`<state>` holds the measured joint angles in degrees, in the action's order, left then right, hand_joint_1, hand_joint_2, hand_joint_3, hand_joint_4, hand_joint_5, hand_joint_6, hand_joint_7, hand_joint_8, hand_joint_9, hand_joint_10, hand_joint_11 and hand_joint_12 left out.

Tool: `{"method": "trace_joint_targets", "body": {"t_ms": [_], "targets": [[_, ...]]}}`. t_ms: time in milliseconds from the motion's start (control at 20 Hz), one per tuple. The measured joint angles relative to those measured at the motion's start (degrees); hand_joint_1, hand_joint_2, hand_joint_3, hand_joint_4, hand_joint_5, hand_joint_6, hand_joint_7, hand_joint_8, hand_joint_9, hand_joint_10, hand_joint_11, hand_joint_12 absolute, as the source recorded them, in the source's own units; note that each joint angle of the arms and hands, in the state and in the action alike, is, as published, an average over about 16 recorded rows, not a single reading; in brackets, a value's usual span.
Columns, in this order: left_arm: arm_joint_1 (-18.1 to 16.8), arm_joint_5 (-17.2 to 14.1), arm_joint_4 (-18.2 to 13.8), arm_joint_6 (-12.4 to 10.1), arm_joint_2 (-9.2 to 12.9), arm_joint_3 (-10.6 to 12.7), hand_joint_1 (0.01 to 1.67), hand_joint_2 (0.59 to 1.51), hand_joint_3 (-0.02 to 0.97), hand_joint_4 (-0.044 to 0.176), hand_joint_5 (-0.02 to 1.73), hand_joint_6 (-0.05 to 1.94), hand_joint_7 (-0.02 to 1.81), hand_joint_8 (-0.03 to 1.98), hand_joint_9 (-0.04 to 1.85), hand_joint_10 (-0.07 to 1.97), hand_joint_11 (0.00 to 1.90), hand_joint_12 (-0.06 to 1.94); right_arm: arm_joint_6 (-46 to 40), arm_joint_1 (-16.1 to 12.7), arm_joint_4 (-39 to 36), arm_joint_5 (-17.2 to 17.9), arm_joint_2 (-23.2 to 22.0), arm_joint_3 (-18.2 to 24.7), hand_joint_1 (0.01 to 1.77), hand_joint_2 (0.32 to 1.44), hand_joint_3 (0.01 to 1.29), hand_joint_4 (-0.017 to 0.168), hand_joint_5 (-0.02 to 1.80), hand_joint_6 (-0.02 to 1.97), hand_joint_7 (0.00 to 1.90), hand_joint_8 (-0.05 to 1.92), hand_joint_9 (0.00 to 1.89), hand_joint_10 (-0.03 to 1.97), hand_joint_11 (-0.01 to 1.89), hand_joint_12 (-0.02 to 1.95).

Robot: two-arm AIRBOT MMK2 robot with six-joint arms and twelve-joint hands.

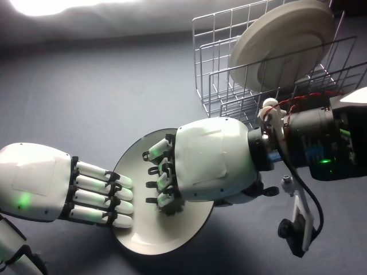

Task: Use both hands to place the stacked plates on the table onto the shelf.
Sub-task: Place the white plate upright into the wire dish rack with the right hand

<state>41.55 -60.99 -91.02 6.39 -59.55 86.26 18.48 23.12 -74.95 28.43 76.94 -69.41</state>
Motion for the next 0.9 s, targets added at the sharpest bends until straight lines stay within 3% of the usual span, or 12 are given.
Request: {"method": "trace_joint_targets", "body": {"t_ms": [300,600,900], "targets": [[-3.5,0.4,-0.7,-1.2,2.4,-2.4,0.02,1.124,0.013,-0.005,0.01,-0.01,0.02,0.0,0.02,0.0,0.02,0.0,0.5,-0.1,0.3,1.0,-0.5,0.0,1.29,0.97,0.01,-0.005,0.8,0.2,0.86,0.26,0.87,0.62,0.66,1.1],[-9.3,1.4,-1.7,-2.7,7.0,-6.7,0.02,1.123,0.013,-0.002,0.03,0.01,0.03,0.0,0.02,0.01,0.02,0.01,0.7,-0.6,0.8,1.9,-2.3,0.5,1.28,0.96,0.01,-0.003,0.81,0.31,0.88,0.43,0.9,0.98,0.79,1.07],[-14.9,3.7,-2.2,-4.1,12.1,-10.9,0.02,1.119,0.013,-0.001,0.05,0.02,0.04,0.01,0.02,0.01,0.02,0.01,0.8,-2.2,3.4,1.7,-5.4,2.7,1.29,0.97,0.01,-0.002,0.83,0.46,0.92,0.55,0.92,1.04,0.83,1.03]]}}
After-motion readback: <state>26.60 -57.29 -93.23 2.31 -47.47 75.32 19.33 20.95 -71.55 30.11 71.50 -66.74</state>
